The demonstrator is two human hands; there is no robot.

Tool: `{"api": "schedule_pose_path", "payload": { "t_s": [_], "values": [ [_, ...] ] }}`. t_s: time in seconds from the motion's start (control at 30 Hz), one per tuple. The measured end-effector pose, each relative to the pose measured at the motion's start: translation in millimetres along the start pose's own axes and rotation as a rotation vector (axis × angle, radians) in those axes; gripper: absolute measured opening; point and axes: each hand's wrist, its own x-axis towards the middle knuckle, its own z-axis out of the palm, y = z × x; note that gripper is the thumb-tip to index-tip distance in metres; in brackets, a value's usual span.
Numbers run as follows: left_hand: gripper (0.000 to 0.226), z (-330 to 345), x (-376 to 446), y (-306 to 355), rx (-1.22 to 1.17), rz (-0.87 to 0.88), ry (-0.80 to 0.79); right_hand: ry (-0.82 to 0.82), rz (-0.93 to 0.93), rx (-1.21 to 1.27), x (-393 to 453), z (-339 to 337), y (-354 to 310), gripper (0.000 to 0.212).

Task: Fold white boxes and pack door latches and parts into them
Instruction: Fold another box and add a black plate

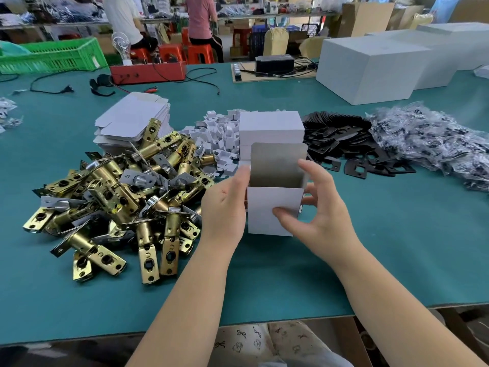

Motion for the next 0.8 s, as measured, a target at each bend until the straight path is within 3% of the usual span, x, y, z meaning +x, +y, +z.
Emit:
{"api": "schedule_pose_path", "payload": {
  "t_s": [0.17, 0.33, 0.43, 0.53, 0.8],
  "values": [
    [0.023, -0.3, 8.2, -7.7, -0.065, -0.084, 0.042, 0.261, -0.007, 0.077, 5.6, -6.2, -4.0, 0.021],
    [0.043, 4.6, 3.5, -7.5, -0.045, 0.142, -0.004, 0.299, 0.054, 0.097, 6.0, -6.3, -5.8, 0.008],
    [0.037, 6.8, 1.5, -8.1, 0.027, 0.22, 0.037, 0.242, 0.125, 0.119, 4.0, -3.6, -3.9, 0.009],
    [0.039, 6.4, 1.7, -6.4, 0.052, 0.177, 0.044, 0.18, 0.112, 0.16, 3.3, -0.3, -6.3, 0.019],
    [0.054, 5.9, -1.5, -1.1, -0.2, 0.113, -0.099, -0.005, 0.053, 0.065, 0.7, -4.6, -5.5, 0.047]
  ]
}}
